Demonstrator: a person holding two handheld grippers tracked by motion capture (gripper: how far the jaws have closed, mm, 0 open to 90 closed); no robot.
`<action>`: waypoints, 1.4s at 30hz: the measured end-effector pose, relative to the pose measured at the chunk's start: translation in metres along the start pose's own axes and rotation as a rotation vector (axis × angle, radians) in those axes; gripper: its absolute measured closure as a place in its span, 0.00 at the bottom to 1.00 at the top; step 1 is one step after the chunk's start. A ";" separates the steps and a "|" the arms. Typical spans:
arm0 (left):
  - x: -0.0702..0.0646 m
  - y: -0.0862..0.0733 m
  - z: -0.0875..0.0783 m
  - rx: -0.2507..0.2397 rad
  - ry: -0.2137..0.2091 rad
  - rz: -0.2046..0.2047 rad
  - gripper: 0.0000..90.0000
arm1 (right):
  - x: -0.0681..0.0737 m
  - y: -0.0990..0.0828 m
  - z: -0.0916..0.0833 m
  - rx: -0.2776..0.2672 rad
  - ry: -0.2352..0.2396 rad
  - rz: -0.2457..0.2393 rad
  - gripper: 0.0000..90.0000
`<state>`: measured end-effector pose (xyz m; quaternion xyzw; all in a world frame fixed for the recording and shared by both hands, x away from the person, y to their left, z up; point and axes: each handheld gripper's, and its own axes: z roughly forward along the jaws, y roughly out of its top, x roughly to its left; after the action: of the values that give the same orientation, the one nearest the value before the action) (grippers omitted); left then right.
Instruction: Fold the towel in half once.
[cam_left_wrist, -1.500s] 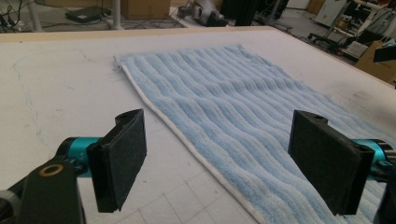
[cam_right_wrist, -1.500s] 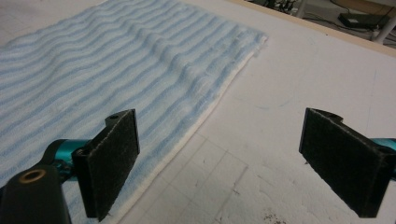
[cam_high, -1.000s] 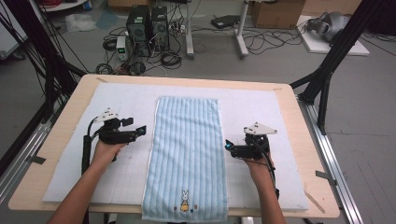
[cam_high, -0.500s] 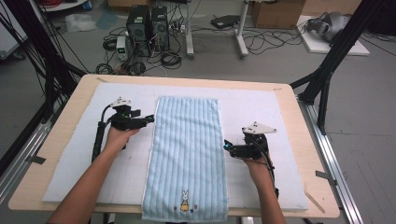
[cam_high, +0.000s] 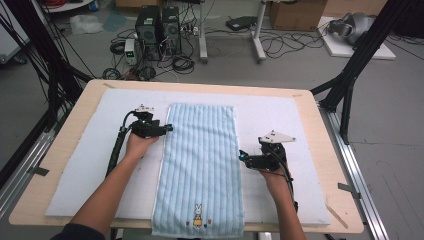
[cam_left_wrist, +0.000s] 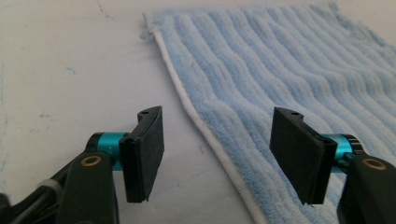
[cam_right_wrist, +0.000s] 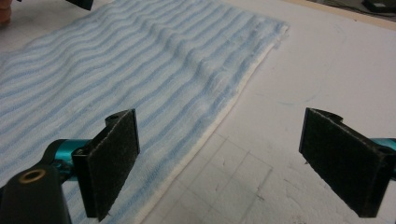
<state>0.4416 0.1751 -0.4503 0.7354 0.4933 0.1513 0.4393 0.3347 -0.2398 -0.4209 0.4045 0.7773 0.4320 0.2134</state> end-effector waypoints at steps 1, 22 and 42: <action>-0.001 -0.001 0.001 0.009 -0.004 0.014 0.49 | 0.000 0.000 0.002 0.002 0.005 0.001 0.13; -0.012 -0.001 0.005 0.036 -0.039 0.153 0.96 | -0.011 0.009 0.045 0.094 0.027 0.075 0.24; -0.010 -0.002 0.005 0.036 -0.055 0.130 0.96 | -0.019 0.044 0.109 0.219 -0.046 0.074 0.75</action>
<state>0.4391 0.1646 -0.4524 0.7775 0.4348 0.1507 0.4286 0.4397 -0.1881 -0.4428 0.4635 0.7993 0.3427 0.1698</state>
